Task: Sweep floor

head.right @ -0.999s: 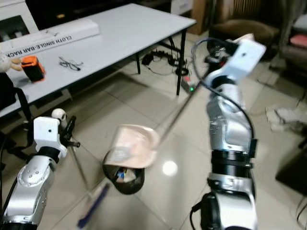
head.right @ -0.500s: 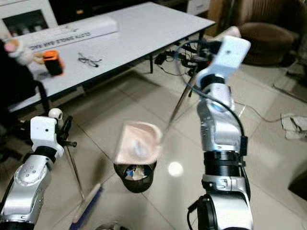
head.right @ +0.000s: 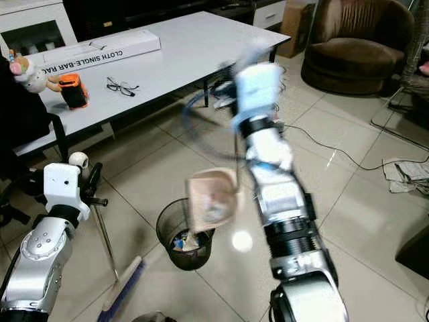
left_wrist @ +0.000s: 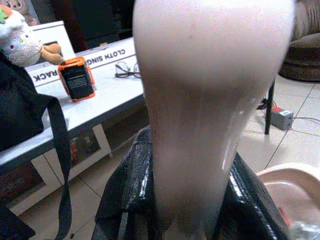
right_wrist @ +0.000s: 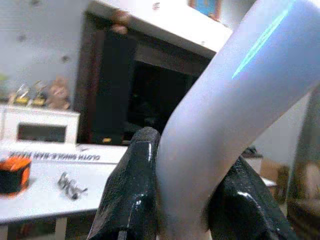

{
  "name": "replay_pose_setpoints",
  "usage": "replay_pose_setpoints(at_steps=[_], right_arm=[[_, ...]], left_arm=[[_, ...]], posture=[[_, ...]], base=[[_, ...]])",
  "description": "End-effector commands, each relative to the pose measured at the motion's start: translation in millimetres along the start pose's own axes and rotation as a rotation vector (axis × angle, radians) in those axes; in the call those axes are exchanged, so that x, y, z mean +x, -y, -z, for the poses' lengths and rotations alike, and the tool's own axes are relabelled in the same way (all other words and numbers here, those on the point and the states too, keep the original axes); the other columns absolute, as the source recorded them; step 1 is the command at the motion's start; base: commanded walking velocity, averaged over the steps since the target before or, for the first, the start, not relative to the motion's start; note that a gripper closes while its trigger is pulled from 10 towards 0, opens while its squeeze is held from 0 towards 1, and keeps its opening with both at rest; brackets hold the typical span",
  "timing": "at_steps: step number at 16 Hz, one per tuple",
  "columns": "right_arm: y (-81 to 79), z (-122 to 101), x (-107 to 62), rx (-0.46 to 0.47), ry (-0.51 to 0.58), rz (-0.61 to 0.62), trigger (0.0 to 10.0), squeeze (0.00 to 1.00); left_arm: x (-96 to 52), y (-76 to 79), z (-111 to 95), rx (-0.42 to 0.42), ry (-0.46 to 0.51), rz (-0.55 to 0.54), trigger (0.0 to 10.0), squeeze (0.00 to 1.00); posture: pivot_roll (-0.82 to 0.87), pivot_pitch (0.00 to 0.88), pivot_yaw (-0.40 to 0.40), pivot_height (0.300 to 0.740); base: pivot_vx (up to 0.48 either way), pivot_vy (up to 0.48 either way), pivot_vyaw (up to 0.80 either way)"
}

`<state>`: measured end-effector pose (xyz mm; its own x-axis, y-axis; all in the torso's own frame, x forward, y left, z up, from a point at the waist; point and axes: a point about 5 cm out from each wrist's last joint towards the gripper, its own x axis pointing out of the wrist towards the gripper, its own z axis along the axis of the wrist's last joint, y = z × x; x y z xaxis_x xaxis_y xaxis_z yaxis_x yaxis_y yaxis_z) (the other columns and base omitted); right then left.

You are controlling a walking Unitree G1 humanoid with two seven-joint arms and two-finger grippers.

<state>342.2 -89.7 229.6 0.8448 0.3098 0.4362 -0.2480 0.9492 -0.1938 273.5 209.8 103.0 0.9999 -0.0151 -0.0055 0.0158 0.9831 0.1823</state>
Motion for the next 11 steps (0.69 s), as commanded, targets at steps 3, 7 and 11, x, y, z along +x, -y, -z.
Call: replay_pose_setpoints(at_steps=[3, 7, 11], right_arm=[[-33.0, -5.9, -5.1, -0.025, 0.113, -0.135, 10.0, 0.00], [-71.6, -9.5, -19.4, -0.126, 0.220, -0.344, 10.0, 0.00], [-77.8, -7.7, -23.8, -0.167, 0.247, -0.403, 10.0, 0.00]], left_arm=[[5.1, 1.0, -6.1, 0.016, 0.018, 0.005, 10.0, 0.00], [5.0, 2.2, -5.8, 0.019, 0.016, 0.010, 10.0, 0.00], [5.4, 3.0, -5.5, 0.018, 0.014, 0.011, 10.0, 0.00]], posture=[[0.02, 0.010, 0.049, 0.740], [0.02, 0.013, 0.048, 0.740], [0.02, 0.013, 0.045, 0.740]], base=[[0.000, 0.000, 0.00], [0.000, 0.000, 0.00], [0.000, 0.000, 0.00]])
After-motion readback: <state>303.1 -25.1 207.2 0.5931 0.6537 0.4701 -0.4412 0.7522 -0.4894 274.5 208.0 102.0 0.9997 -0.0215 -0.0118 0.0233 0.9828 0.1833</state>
